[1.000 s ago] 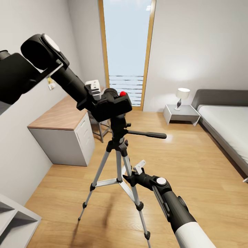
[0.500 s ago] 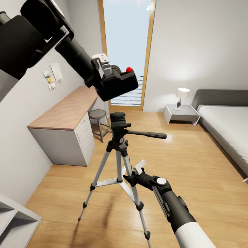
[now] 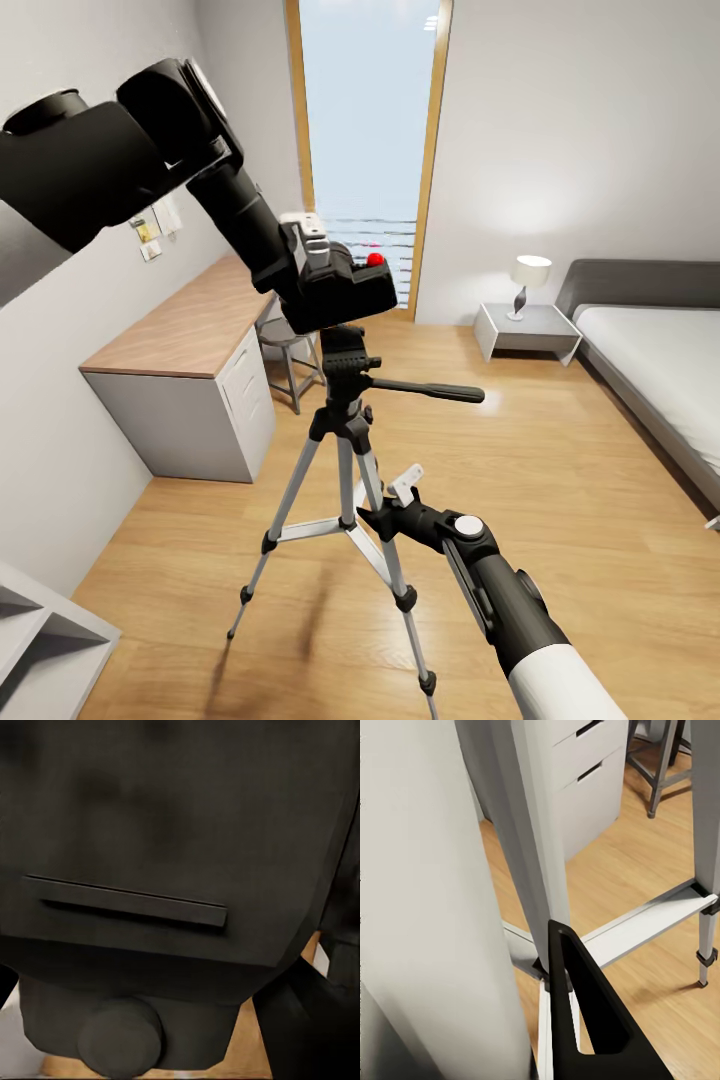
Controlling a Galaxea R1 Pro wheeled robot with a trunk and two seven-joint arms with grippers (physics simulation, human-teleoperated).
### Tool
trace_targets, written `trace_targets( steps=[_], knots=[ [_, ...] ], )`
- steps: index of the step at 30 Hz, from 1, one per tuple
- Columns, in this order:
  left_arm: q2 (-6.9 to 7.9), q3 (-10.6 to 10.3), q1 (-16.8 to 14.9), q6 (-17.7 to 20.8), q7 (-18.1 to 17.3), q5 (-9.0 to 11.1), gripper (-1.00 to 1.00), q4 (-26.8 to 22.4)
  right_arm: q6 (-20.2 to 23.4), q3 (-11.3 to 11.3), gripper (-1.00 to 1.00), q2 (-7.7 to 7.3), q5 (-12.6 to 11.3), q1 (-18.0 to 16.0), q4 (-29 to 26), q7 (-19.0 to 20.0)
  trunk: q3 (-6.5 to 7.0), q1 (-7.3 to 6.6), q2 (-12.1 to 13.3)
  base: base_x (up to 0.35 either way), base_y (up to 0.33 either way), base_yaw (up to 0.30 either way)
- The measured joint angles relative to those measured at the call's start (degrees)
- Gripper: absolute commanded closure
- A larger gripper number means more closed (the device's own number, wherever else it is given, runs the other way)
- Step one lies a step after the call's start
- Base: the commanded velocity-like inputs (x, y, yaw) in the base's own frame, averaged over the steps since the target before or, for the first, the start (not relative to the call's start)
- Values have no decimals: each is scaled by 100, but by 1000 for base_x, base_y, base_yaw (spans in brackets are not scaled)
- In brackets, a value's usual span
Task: Attach the digital camera to the camera tripod in the bedroom.
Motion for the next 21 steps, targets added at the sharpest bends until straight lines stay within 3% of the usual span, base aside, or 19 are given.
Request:
trace_targets(
  steps=[3, 6, 21],
  knots=[
    [-11, -257, -1, 0, 6, 264, 100, 48, -3, -1, 100, -1, -2, 0, 2, -3, 0, 0, 0, 0, 0, 0],
    [-15, -373, -3, 0, 19, 464, 100, 63, -6, -2, 100, 1, -5, 0, 5, -10, 0, 0, -1, 0, 0, 0],
    [39, -423, -4, 0, 28, 630, 100, 34, -4, 2, 100, 1, 7, 0, 6, -4, 0, 0, -1, 0, 0, 0]
  ],
)
